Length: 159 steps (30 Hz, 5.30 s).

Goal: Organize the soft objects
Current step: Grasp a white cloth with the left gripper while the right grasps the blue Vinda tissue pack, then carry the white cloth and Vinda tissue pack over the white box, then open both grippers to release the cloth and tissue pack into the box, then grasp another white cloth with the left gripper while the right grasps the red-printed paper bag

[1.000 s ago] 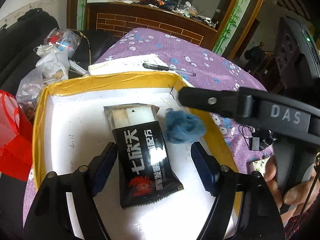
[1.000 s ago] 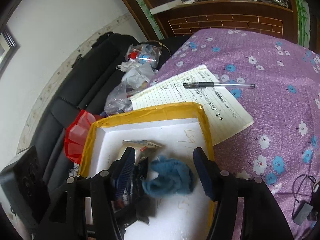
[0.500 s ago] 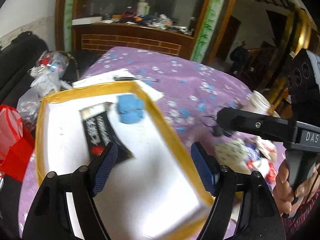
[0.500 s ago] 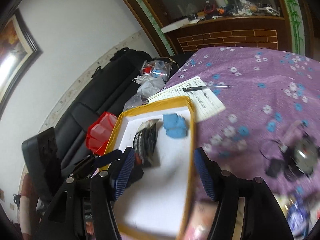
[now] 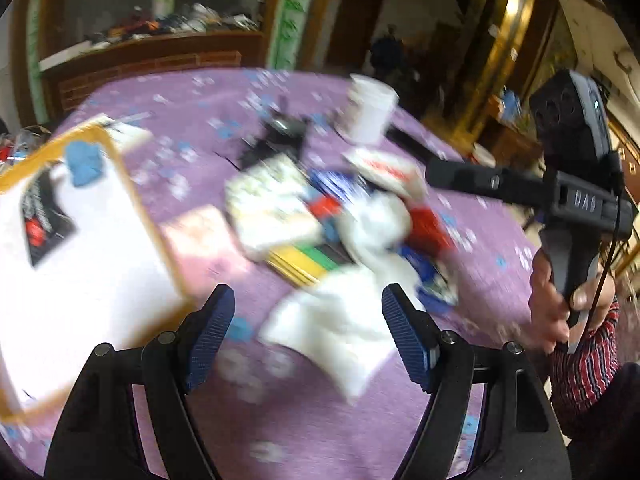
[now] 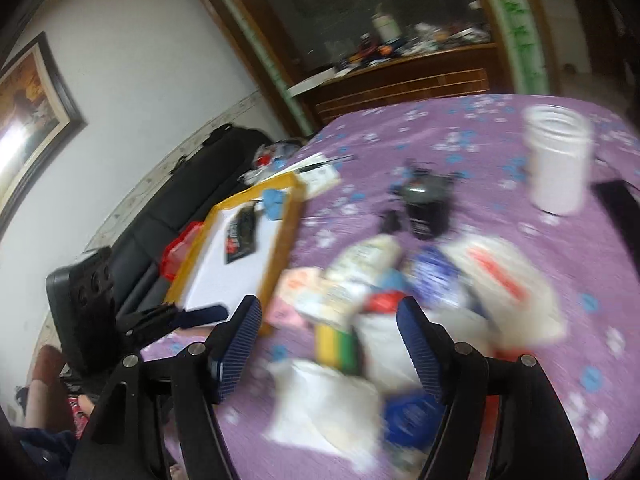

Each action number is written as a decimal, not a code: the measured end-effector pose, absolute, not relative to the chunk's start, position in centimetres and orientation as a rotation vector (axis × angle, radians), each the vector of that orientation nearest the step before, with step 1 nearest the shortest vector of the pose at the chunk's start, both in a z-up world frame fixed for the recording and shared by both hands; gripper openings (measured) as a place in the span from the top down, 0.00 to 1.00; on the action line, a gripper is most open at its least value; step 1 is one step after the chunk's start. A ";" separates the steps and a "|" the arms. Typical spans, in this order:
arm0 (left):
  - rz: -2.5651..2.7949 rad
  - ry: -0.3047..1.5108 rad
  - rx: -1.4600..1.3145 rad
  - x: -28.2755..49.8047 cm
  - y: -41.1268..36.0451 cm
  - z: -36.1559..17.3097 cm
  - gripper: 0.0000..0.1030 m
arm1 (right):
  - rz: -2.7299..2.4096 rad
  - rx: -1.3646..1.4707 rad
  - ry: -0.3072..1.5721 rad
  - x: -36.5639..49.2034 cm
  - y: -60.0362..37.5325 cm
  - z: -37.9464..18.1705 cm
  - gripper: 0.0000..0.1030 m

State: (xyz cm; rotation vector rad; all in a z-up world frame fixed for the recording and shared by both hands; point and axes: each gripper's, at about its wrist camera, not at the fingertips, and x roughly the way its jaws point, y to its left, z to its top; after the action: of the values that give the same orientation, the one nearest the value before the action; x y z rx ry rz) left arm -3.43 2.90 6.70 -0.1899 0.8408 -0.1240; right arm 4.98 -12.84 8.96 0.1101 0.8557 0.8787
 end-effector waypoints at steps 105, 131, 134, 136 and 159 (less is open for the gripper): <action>0.396 0.824 -0.477 -2.4 32.9 5.1 0.86 | 0.968 -0.263 1.058 3.7 16.4 4.6 0.49; 0.372 0.813 -0.496 -1.7 32.9 5.2 0.50 | 0.913 -0.292 1.065 5.4 17.6 3.0 0.40; 0.357 0.794 -0.490 -2.4 31.8 6.1 0.50 | 0.925 -0.275 1.049 4.7 16.6 4.0 0.40; 0.337 0.776 -0.488 -2.9 30.9 6.8 0.50 | 0.941 -0.251 1.041 4.3 15.6 4.6 0.40; -0.049 0.823 -0.317 -2.1 9.6 8.6 0.48 | 0.839 0.007 0.916 6.5 -7.1 9.5 0.32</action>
State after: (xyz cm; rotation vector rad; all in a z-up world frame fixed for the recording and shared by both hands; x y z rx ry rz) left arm -2.13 9.57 8.64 -0.3172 0.8230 -0.0489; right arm 6.54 -7.09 9.51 0.0066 0.9156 0.8390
